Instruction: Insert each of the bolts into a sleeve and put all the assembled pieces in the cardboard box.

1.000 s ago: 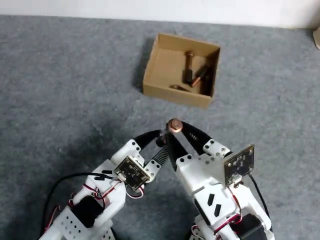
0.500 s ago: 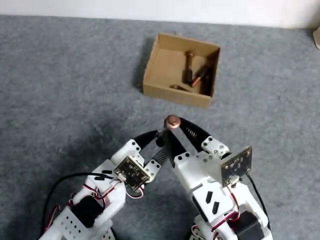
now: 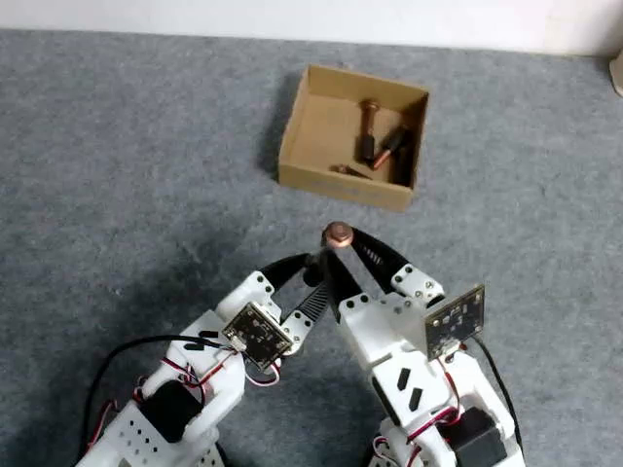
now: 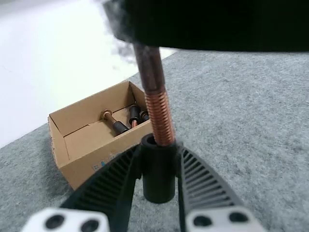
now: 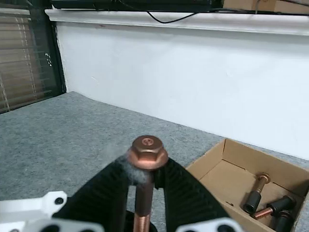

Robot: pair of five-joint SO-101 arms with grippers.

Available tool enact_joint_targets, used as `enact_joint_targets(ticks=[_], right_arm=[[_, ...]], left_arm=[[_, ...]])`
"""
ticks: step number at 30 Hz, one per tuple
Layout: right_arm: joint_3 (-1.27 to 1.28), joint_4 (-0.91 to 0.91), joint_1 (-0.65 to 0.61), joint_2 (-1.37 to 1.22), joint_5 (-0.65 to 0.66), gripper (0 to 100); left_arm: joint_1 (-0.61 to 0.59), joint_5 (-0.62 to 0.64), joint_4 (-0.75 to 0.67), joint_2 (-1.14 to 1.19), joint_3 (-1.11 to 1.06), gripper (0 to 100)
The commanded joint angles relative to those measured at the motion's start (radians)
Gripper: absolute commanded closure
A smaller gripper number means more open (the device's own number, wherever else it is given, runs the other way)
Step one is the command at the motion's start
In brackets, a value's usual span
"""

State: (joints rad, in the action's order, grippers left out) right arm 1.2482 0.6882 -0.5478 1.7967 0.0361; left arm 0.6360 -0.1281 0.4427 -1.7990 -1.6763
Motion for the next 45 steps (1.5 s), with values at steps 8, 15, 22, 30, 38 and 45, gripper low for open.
enact_joint_targets(ticks=[8,15,22,30,38,45], right_arm=[[0.004,-0.053,0.015,-0.004,0.015,99.4],[0.024,-0.053,0.015,-0.004,0.015,99.4],[0.024,-0.05,0.061,-0.004,0.014,99.4],[0.024,-0.044,0.101,-0.004,0.008,99.4],[0.025,-0.005,0.022,-0.004,0.012,99.4],[0.062,-0.015,0.013,-0.004,0.014,99.4]], left_arm=[[0.048,0.002,-0.023,-0.022,-0.01,100],[0.074,0.002,-0.029,-0.024,-0.008,100],[0.002,0.178,-0.029,-0.024,0.054,100],[-0.14,0.295,-0.068,-0.024,0.059,100],[-0.134,0.296,-0.064,-0.024,0.054,100],[-0.087,0.293,-0.063,-0.024,0.051,100]])
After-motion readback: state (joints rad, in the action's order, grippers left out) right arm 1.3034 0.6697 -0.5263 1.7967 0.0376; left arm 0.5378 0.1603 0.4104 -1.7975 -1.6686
